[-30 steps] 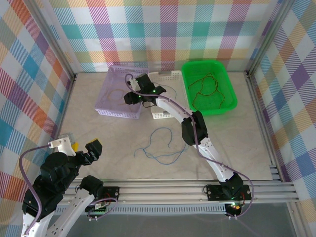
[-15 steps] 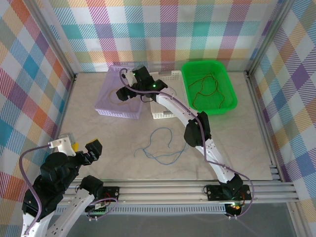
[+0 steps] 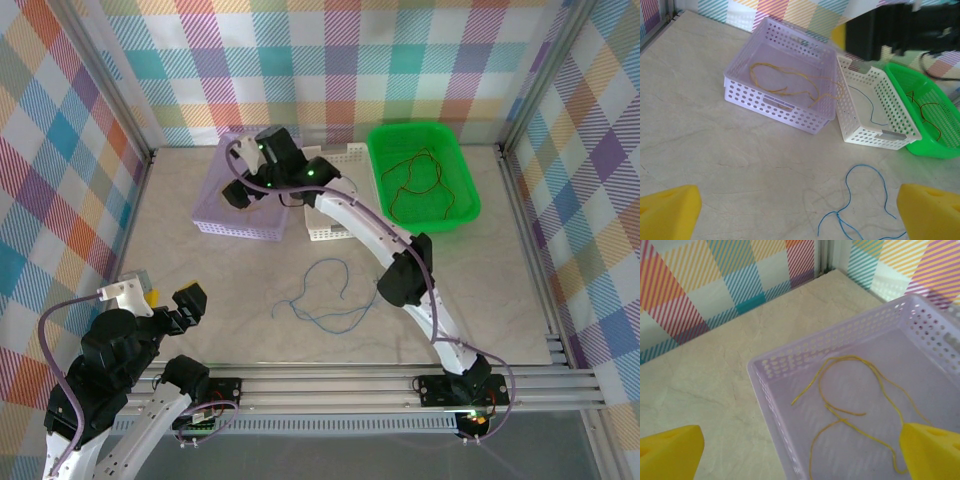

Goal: Untangle the cables

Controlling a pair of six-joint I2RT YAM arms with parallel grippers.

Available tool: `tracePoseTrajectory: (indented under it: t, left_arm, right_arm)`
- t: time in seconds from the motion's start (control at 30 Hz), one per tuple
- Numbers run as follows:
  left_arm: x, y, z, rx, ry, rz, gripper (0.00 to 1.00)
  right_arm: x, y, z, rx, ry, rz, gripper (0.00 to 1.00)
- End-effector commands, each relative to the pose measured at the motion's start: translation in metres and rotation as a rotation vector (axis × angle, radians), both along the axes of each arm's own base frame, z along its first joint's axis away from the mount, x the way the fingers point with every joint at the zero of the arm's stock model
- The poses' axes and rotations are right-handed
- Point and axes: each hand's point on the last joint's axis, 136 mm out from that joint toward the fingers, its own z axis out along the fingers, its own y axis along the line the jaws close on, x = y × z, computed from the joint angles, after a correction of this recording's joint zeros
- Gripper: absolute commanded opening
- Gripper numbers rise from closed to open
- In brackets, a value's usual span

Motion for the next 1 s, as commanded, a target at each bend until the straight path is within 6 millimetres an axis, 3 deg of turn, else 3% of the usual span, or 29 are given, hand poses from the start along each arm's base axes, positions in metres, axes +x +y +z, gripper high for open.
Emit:
tracePoseTrajectory:
  t: [0.0,0.07,0.17,0.37,0.5,0.73,0.97]
  left_arm:
    - [0.005,-0.003,-0.002,0.017,0.005,-0.012,1.00]
    - [0.006,-0.004,-0.003,0.021,0.010,-0.014,1.00]
    - [0.008,-0.005,-0.005,0.027,0.024,-0.015,1.00]
    - [0.026,-0.026,-0.018,0.062,0.133,-0.079,1.00]
    - [0.049,-0.047,-0.033,0.104,0.302,-0.123,1.00]
    - [0.112,-0.079,-0.049,0.185,0.457,-0.144,1.00]
    - [0.188,-0.086,-0.065,0.408,0.518,-0.079,0.98]
  right_arm:
    - [-0.030,-0.040,0.091,0.079,-0.058,-0.035,1.00]
    - [-0.050,-0.058,0.103,0.061,-0.061,-0.039,1.00]
    - [-0.078,-0.087,0.103,0.041,-0.076,-0.075,1.00]
    - [-0.126,-0.152,0.054,0.013,0.057,-0.167,1.00]
    - [-0.160,-0.201,0.051,0.094,0.044,-0.217,1.00]
    - [-0.214,-0.267,0.045,0.159,0.030,-0.235,1.00]
    - [-0.253,-0.316,0.044,0.200,0.020,-0.252,1.00]
